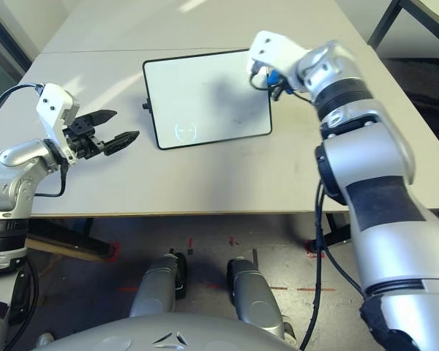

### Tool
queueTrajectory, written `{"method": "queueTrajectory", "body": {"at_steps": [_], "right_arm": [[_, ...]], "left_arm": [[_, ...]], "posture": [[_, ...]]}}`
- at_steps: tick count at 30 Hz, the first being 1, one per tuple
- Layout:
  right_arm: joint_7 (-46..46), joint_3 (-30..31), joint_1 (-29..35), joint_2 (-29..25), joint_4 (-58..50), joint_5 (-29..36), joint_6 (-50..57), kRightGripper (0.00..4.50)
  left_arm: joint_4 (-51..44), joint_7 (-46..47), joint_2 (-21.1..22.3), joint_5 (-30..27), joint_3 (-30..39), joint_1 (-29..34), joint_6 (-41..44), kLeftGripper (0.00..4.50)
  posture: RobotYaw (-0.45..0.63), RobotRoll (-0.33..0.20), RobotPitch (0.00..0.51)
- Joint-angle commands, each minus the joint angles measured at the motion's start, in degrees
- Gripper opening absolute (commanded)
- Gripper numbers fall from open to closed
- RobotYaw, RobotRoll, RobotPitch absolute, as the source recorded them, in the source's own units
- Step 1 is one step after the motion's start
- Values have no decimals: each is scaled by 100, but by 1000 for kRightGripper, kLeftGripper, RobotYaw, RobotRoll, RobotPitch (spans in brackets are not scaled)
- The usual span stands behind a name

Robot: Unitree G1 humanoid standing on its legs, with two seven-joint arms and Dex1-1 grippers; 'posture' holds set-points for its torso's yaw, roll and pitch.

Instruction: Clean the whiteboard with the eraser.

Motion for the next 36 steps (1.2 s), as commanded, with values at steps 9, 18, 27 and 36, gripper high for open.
{"method": "queueTrajectory", "body": {"at_steps": [9, 18, 27, 36], "right_arm": [[201, -460, 839, -337, -248, 614, 1391, 239], [29, -551, 991, -114, -215, 868, 1447, 239], [-303, -573, 1142, -78, 15, 940, 1402, 239], [-375, -895, 1039, -201, -64, 1215, 1492, 2678]], "left_arm": [[156, 4, -75, 70, -112, -38, -168, 4500], [107, 72, -39, 70, -61, 34, -173, 4500], [83, 72, 40, 55, -20, 64, -159, 4500], [94, 136, 103, 7, 117, 13, -143, 4500]], "posture": [[-33, 0, 146], [-18, 0, 143], [-4, 0, 139], [-3, 0, 137]]}}
